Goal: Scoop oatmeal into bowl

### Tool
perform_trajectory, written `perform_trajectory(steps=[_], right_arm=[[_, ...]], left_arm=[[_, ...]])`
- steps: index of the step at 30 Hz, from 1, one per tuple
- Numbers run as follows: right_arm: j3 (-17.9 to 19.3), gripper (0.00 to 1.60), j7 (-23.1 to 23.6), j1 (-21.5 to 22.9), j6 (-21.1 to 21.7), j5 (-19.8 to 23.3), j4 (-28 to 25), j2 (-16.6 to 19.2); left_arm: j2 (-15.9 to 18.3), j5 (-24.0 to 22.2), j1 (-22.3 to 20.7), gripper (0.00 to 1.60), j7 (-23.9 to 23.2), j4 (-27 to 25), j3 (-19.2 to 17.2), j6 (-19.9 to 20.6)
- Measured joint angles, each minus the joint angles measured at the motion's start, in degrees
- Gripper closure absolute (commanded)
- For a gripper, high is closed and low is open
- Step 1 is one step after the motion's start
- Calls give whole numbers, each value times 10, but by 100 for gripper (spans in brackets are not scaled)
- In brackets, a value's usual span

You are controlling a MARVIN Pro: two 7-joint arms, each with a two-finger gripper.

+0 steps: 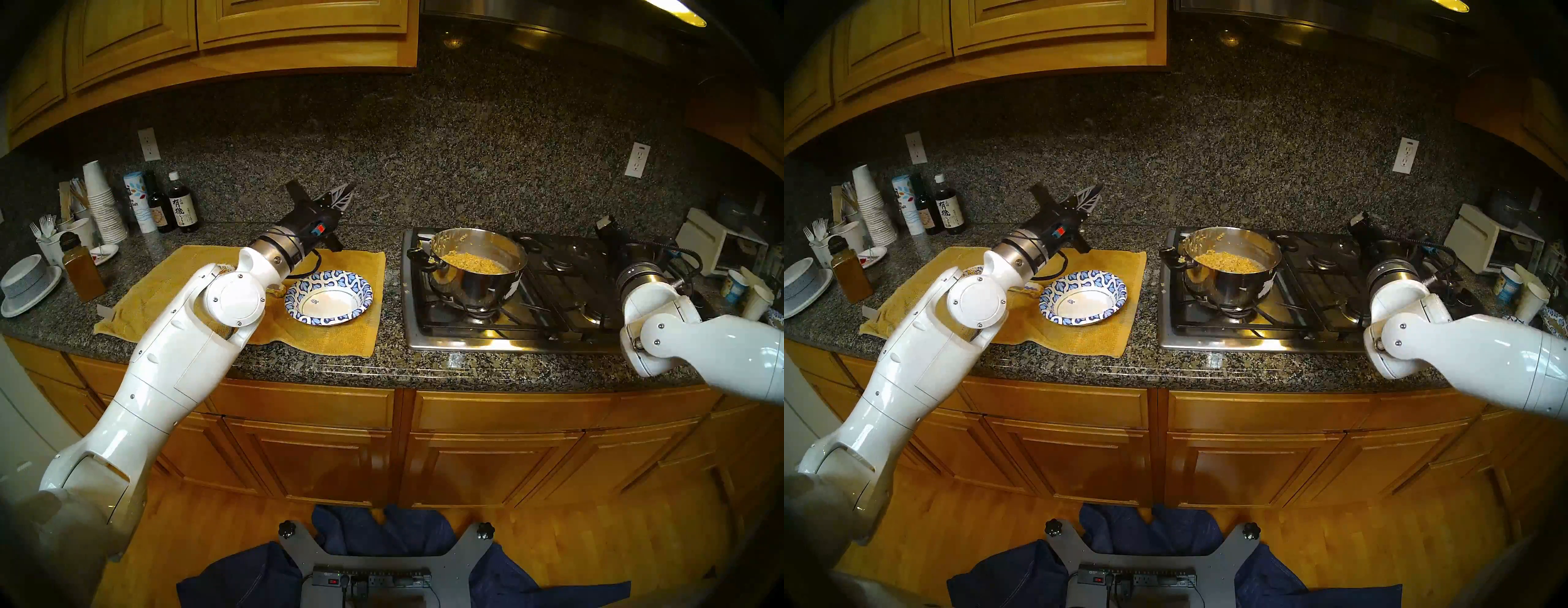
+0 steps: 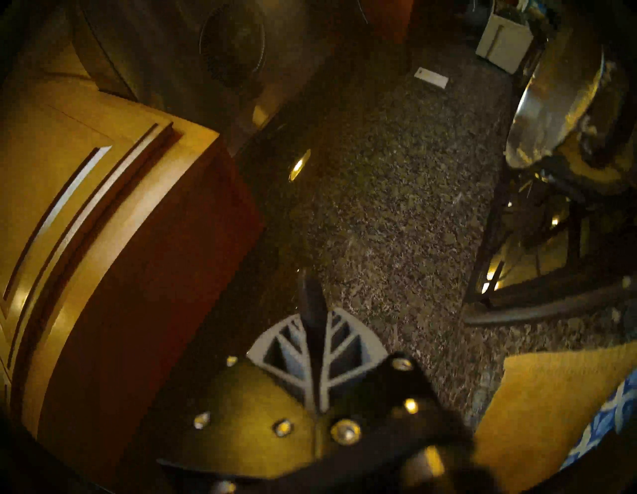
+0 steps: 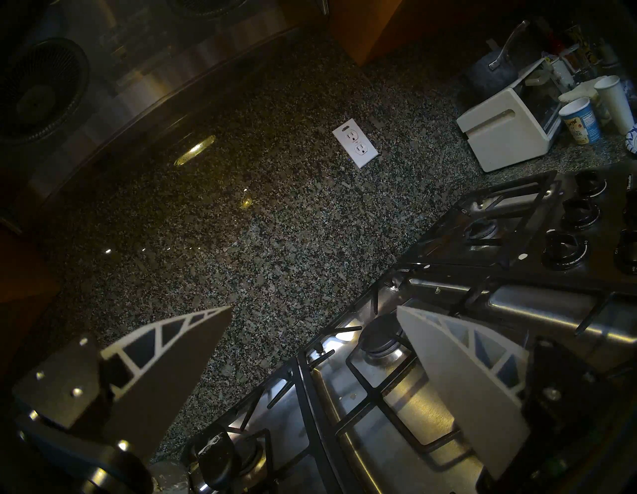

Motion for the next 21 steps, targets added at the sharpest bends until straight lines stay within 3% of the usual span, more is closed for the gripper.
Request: perform_trajectory(steps=[10, 21], right_arm=[[0, 0, 0, 0, 0, 1, 0, 0], [0, 0, 0, 0, 0, 1, 0, -1]], left_arm=[[-52, -55, -33, 160, -66, -32, 25, -1], [-110, -154, -71, 160, -155, -33, 36, 23]])
